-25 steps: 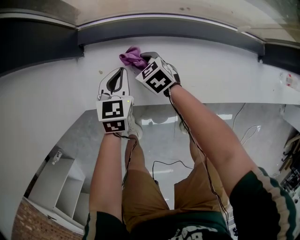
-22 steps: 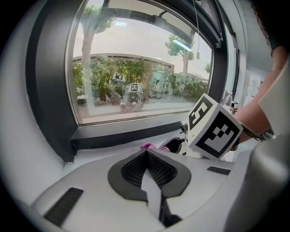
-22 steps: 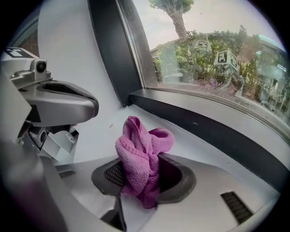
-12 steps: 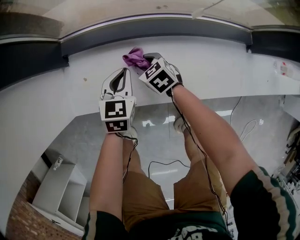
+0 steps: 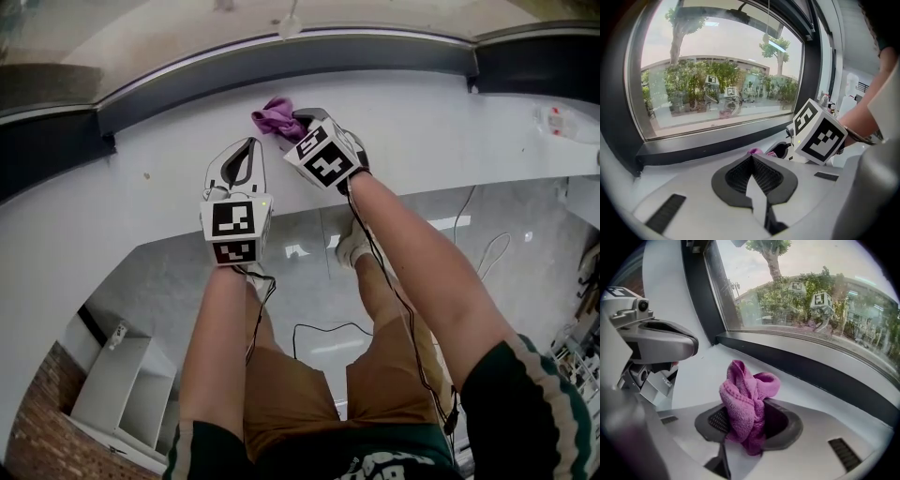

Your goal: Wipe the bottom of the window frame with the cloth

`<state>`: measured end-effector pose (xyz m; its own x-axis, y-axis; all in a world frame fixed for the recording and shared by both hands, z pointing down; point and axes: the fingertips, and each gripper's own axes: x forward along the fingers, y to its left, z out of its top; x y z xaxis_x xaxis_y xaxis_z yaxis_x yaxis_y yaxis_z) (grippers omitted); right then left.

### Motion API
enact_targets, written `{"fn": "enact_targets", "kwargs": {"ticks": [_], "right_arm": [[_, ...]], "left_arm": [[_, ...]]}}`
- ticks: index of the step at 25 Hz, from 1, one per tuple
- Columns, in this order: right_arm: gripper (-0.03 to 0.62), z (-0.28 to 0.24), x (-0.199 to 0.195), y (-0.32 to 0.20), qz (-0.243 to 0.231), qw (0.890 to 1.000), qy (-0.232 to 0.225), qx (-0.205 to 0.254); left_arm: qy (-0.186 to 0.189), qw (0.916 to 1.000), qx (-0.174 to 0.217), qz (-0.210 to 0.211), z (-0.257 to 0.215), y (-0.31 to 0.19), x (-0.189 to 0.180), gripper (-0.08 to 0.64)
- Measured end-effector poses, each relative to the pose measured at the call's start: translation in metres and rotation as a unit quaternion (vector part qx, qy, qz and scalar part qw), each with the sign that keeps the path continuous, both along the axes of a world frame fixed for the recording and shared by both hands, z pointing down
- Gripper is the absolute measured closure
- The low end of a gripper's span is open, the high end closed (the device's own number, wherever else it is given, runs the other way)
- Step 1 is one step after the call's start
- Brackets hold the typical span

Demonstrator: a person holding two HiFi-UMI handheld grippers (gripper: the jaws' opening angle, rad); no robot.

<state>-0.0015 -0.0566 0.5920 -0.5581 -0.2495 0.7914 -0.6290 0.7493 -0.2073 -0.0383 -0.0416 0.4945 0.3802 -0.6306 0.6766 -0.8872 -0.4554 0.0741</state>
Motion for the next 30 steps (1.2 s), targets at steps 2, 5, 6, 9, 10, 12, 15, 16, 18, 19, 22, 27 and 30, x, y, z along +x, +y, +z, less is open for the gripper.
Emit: {"fn": "enact_targets", "kwargs": {"ticks": [2,5,6,9,10,12,15,16,18,19,22,27,30], "right_arm": [[0.426,0.000,0.014,-0.001,0.005,1.000,-0.001,0.000],[0.426,0.001,0.036,-0.001,0.013,1.000,-0.003,-0.001],[0.426,0.001,0.043,-0.002,0.017,1.000,-0.003,-0.001],[0.426,0.000,0.065,-0.003,0.025,1.000,-0.001,0.000],[0.426,0.000,0.073,-0.004,0.025,1.000,0.001,0.002],[0.425,0.000,0.090,-0.004,0.025,1.000,0.007,0.007],[0.425,0.000,0.117,-0.006,0.032,0.999,0.013,0.012],[0.425,0.000,0.124,-0.007,0.035,0.999,0.015,0.013],[0.425,0.000,0.139,-0.008,0.040,0.999,0.018,0.014],[0.425,0.000,0.146,-0.008,0.043,0.999,0.019,0.014],[0.425,0.001,0.169,-0.009,0.052,0.998,0.022,0.016],[0.425,0.001,0.211,-0.010,0.066,0.997,0.029,0.019],[0.425,0.001,0.235,-0.012,0.073,0.997,0.032,0.021]], "left_arm": [[-0.001,1.0000,-0.001,0.004,0.001,-0.001,0.013,0.555],[0.002,1.0000,-0.004,0.008,0.004,-0.004,0.035,0.555],[0.003,0.9999,-0.005,0.012,0.005,-0.005,0.044,0.555],[0.005,0.9997,-0.008,0.024,0.008,-0.006,0.069,0.555],[0.006,0.9995,-0.010,0.029,0.009,-0.006,0.077,0.555],[0.008,0.9991,-0.011,0.039,0.010,-0.007,0.096,0.555],[0.009,0.9983,-0.012,0.056,0.012,-0.010,0.121,0.555],[0.010,0.9980,-0.012,0.061,0.012,-0.011,0.129,0.555],[0.010,0.9975,-0.014,0.068,0.014,-0.012,0.142,0.555],[0.010,0.9972,-0.014,0.072,0.015,-0.013,0.149,0.555],[0.013,0.9962,-0.016,0.084,0.016,-0.016,0.171,0.555],[0.016,0.9949,-0.018,0.098,0.019,-0.019,0.205,0.555],[0.017,0.9938,-0.018,0.108,0.020,-0.019,0.227,0.555]]}}
